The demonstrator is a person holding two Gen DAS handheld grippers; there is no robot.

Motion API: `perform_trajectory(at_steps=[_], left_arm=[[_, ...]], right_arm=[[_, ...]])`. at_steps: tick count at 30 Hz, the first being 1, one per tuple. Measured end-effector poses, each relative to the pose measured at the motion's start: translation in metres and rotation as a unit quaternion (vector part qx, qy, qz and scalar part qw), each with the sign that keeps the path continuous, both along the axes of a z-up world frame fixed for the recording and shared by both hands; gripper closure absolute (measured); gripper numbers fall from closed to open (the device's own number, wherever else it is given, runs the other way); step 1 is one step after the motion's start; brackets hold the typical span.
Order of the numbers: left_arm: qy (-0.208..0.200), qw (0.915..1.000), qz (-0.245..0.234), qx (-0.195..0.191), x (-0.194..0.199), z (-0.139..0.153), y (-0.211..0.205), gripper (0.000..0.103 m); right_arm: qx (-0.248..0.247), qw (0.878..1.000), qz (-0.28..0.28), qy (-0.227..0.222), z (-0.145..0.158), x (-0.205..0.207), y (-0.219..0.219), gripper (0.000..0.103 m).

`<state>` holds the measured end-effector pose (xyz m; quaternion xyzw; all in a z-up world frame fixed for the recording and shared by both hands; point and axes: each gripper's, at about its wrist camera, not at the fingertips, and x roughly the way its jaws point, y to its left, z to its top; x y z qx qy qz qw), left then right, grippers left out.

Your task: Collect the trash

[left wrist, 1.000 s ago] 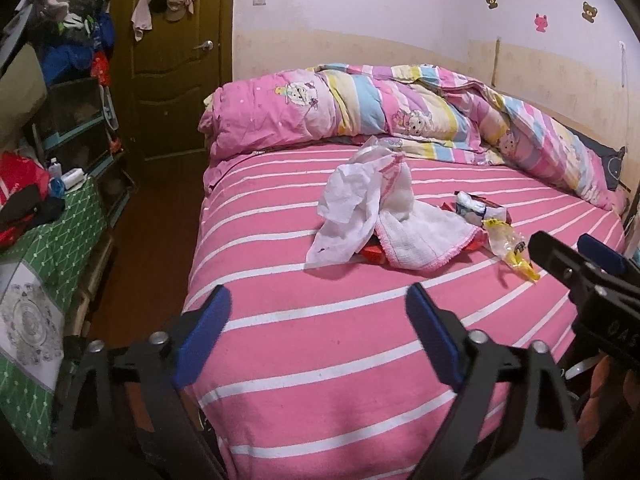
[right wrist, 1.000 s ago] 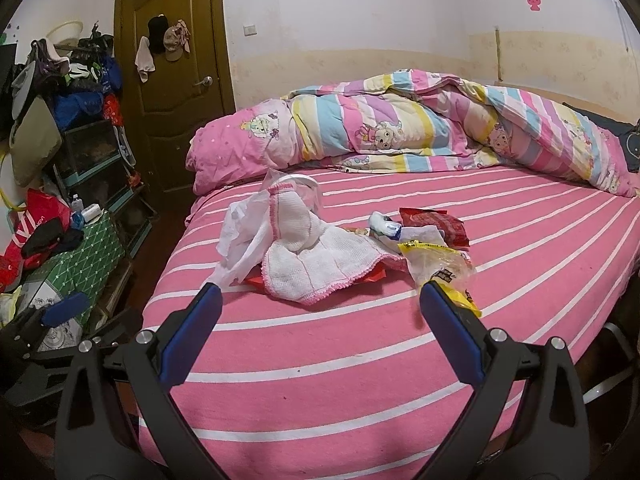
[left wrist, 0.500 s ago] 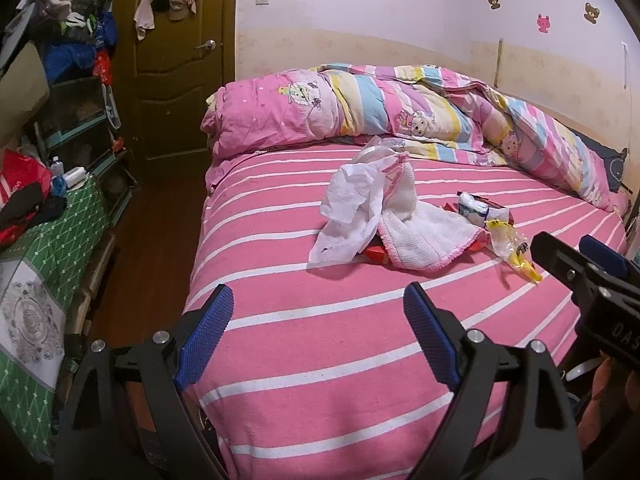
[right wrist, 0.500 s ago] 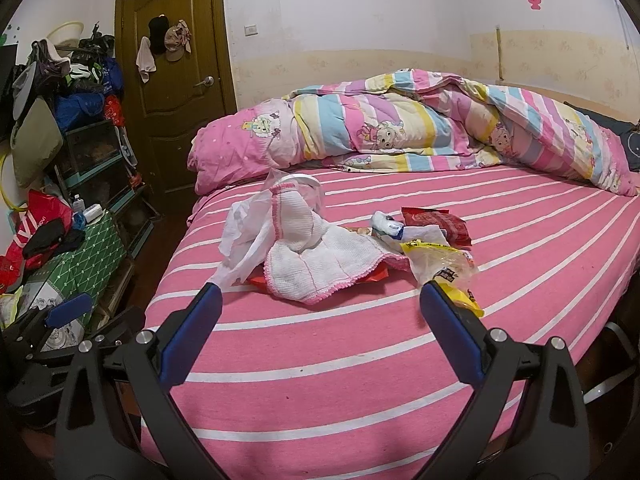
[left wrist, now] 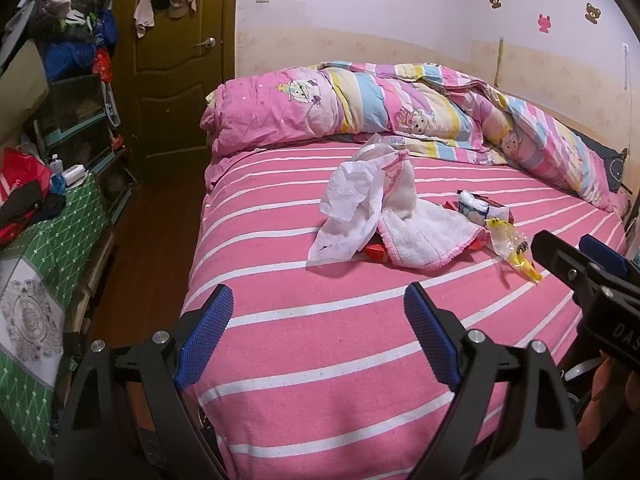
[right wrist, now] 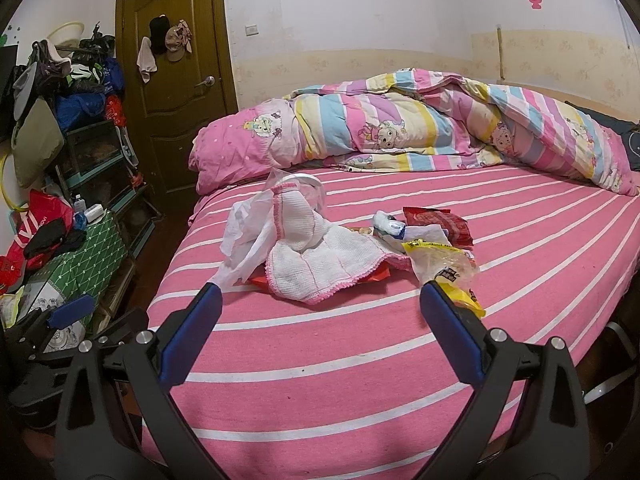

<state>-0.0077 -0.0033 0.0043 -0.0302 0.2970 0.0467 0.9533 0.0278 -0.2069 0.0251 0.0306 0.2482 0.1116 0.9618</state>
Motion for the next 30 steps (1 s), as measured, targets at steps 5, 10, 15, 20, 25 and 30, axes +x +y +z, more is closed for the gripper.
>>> perform_trajectory(at_steps=[5,10,15,20,25,30], left_arm=[[0.003,1.0,0.002,-0.002,0.0002,-0.0012,0.0006,0.018],[0.003,1.0,0.001,-0.002,0.0008,-0.0006,0.0011,0.017],[0.004,1.0,0.0,-0.001,0.0009,-0.0005,0.0011,0.017],[0.004,1.0,-0.001,-0.004,0.0015,0.0,0.0011,0.015],[0.005,1.0,-0.001,-0.003,0.0016,0.0,0.0014,0.015],[0.005,1.0,-0.001,-0.003,0.0016,0.0,0.0013,0.015]], right_arm=[[0.0,1.0,0.001,0.001,0.0,0.0002,-0.0003,0.005],[0.001,1.0,0.001,0.001,0.0001,-0.0003,0.0009,0.005],[0.003,1.0,0.001,0.0,0.0002,-0.0004,0.0013,0.005],[0.007,1.0,0.008,-0.003,-0.0002,-0.0036,0.0057,0.005],[0.009,1.0,0.009,-0.002,-0.0008,-0.0038,0.0056,0.005],[0.008,1.0,0.009,-0.003,-0.0005,-0.0042,0.007,0.005]])
